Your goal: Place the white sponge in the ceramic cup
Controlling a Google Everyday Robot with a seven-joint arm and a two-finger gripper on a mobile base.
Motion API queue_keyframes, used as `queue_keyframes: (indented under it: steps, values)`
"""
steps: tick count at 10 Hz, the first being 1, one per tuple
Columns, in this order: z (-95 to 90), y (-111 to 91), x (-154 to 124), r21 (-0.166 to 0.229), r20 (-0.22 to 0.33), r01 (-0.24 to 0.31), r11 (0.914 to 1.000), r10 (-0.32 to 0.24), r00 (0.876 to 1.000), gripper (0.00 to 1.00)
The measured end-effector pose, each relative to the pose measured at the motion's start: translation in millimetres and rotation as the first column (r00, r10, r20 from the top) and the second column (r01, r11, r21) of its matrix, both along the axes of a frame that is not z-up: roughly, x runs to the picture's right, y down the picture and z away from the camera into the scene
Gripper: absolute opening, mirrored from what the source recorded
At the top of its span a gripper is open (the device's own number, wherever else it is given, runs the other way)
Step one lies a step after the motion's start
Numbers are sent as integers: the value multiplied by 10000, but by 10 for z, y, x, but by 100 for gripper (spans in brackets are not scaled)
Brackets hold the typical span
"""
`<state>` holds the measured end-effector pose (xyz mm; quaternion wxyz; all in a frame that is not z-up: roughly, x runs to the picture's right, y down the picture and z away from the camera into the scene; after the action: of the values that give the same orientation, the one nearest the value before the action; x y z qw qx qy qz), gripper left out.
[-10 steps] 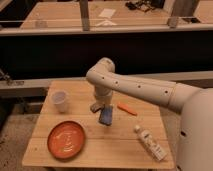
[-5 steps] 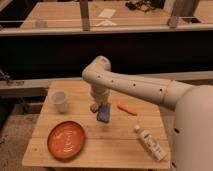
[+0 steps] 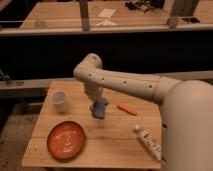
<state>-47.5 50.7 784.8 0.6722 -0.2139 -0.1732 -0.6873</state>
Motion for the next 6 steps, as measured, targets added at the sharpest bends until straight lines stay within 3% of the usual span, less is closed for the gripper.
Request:
queue_keyframes:
  steps: [6]
  values:
    - [26, -93, -500, 504, 276, 748, 9959, -762, 9967, 3]
